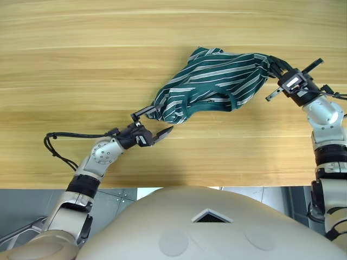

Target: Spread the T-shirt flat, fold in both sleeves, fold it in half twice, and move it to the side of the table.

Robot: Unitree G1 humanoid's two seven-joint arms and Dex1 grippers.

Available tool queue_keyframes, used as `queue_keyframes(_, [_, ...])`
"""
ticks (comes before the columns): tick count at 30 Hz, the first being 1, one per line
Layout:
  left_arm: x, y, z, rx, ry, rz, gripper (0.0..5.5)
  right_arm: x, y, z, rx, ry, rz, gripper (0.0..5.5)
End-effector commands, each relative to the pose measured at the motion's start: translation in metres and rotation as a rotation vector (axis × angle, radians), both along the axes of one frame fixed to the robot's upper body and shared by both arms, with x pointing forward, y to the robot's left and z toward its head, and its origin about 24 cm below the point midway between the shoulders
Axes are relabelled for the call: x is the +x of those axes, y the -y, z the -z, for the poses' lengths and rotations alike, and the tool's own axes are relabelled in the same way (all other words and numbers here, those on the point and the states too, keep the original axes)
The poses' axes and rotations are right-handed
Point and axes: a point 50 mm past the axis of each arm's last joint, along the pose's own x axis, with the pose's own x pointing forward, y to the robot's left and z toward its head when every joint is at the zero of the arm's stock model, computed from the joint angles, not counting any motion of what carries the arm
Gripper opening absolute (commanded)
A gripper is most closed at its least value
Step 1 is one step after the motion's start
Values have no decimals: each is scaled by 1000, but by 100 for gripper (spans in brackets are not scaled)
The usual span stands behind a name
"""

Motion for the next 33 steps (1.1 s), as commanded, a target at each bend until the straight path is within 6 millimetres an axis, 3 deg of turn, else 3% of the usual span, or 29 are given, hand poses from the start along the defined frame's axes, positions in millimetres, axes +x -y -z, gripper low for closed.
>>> queue_keyframes(1, [10,-1,-3,-21,45,-49,398,1,-2,6,-10,-26,-1,3])
queue_keyframes(10, [10,-15,3,64,43,-93,398,-1,4,20,-13,-61,23,3])
queue_keyframes(16, [-1,-18,11,126,-28,-54,398,-1,4,20,-14,-59,22,3])
queue_keyframes(33, [25,-19,-13,-17,149,-197,398,-1,0,26,0,-77,20,3])
